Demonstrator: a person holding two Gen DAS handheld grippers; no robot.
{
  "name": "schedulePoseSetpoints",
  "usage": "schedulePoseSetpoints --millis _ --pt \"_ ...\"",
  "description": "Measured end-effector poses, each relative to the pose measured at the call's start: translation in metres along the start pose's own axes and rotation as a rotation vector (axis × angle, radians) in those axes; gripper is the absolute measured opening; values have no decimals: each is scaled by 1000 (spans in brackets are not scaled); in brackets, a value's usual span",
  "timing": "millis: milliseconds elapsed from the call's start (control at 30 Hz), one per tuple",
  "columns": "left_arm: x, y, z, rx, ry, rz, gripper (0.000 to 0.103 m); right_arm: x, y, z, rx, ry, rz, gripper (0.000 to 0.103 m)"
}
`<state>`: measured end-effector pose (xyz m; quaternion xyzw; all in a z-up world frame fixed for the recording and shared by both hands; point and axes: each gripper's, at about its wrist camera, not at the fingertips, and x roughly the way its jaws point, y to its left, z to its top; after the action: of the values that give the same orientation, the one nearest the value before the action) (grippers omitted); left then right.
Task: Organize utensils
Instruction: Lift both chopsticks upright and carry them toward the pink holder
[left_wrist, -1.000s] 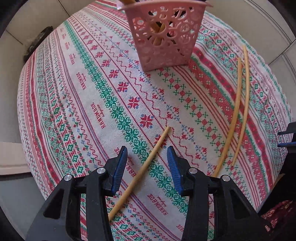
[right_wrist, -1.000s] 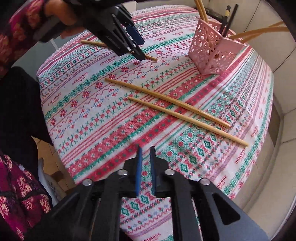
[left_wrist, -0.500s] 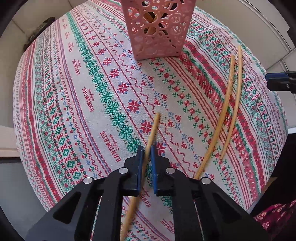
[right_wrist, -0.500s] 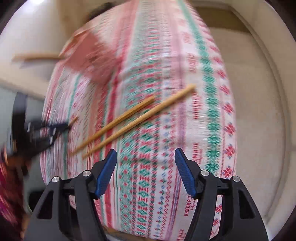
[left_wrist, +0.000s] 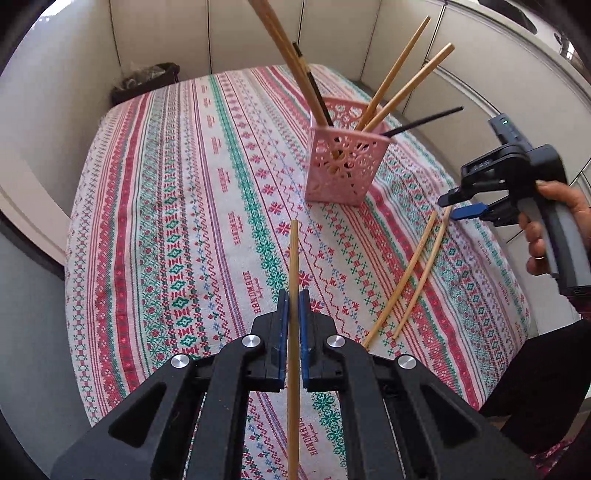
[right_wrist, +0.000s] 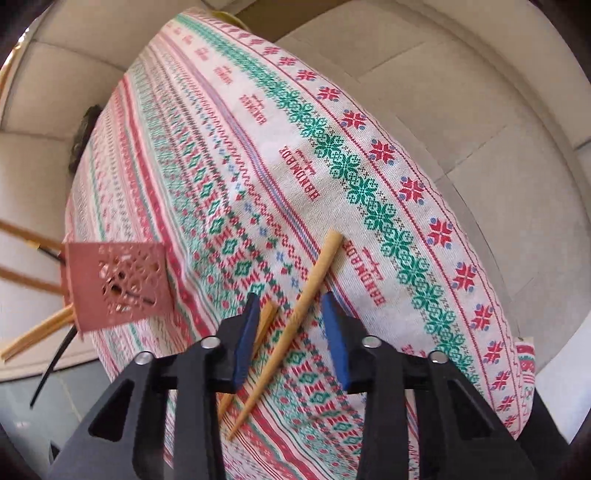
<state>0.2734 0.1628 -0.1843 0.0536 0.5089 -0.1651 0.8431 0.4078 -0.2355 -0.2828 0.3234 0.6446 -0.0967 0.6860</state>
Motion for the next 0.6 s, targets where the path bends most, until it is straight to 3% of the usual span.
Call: schedulePoseSetpoints --millis 67,100,200,333,400,600 --pt "-11 -9 22 8 -37 -9 4 1 8 1 8 -48 -56 24" --pt "-16 -13 25 11 -56 -8 4 3 11 2 9 -58 -83 15" --pt "-25 -21 45 3 -121 -9 4 6 14 -2 -16 -93 -92 10" --pt "-43 -31 51 -47 -258 -55 4 -1 -1 -24 -72 -153 45 8" --pt "-56 -33 54 -72 -335 -77 4 -18 -2 -44 -156 -235 115 8" --pt "-96 -44 60 -153 -528 -134 4 -82 5 -117 -388 -476 210 8"
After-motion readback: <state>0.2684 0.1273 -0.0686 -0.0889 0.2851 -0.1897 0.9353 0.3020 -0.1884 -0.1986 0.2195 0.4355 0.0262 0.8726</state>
